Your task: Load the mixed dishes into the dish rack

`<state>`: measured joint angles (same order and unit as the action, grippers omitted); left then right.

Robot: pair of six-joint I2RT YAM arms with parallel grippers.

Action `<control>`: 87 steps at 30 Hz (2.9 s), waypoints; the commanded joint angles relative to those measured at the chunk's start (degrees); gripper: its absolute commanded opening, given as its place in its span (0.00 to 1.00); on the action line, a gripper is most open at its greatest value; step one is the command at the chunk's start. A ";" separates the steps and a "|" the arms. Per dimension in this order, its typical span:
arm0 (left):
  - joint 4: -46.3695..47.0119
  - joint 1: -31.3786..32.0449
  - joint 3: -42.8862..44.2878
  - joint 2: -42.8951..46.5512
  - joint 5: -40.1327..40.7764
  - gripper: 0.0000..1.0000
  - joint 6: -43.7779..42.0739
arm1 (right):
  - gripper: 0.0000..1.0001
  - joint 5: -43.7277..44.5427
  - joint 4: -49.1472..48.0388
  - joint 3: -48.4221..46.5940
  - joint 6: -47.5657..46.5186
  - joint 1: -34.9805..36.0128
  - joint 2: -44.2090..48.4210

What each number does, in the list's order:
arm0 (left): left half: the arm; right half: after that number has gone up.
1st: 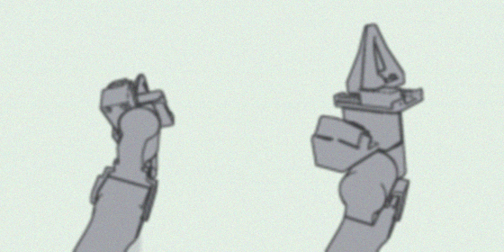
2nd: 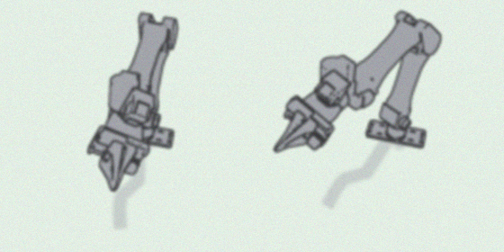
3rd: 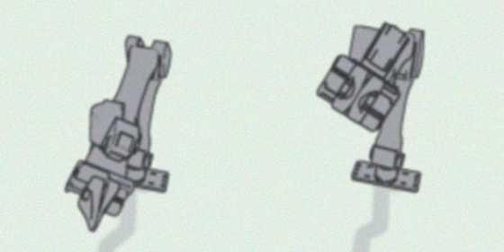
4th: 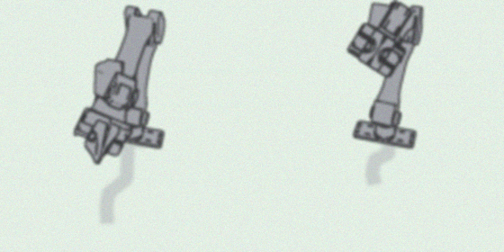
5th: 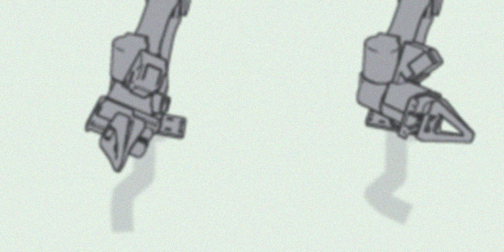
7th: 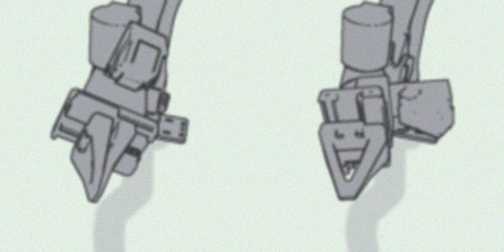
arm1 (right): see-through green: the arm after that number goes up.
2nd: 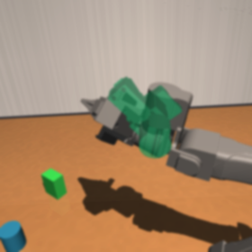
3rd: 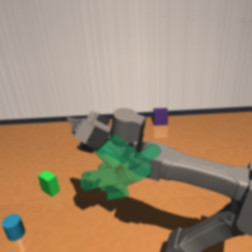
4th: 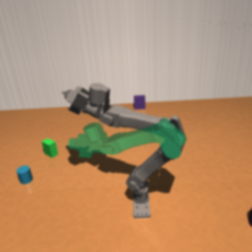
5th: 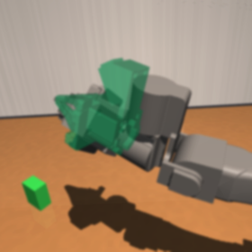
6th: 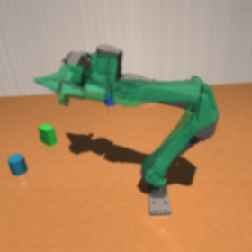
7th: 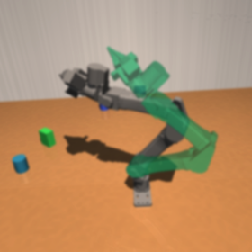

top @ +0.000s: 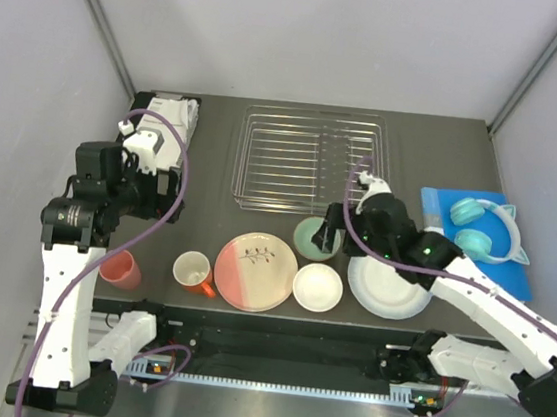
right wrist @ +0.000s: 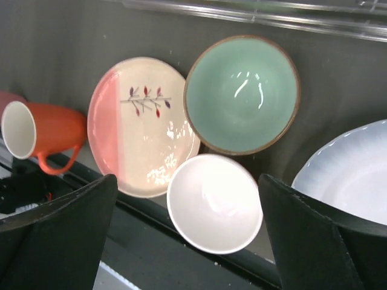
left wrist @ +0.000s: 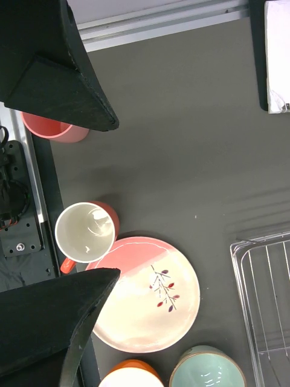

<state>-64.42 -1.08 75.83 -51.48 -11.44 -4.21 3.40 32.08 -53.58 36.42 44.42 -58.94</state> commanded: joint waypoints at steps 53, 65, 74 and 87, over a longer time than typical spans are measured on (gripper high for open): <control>0.70 -0.15 2.65 0.68 -1.48 0.99 -1.07 | 0.81 29.03 -1.66 -5.39 20.62 3.56 -31.41; 0.26 -0.15 4.76 0.50 -0.34 0.99 -2.12 | 0.74 31.14 -2.20 -5.21 24.13 6.64 -35.02; -0.09 -0.15 3.97 1.47 -0.95 0.99 -2.21 | 0.63 31.93 -5.18 -3.02 24.57 6.73 -34.40; -1.49 -0.15 6.78 1.48 -0.51 0.99 -3.00 | 0.53 31.85 -4.39 -5.30 23.52 6.81 -38.96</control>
<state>-65.21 -1.08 79.68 -50.63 -12.32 -6.22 33.85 27.86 -56.29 60.10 50.52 -96.33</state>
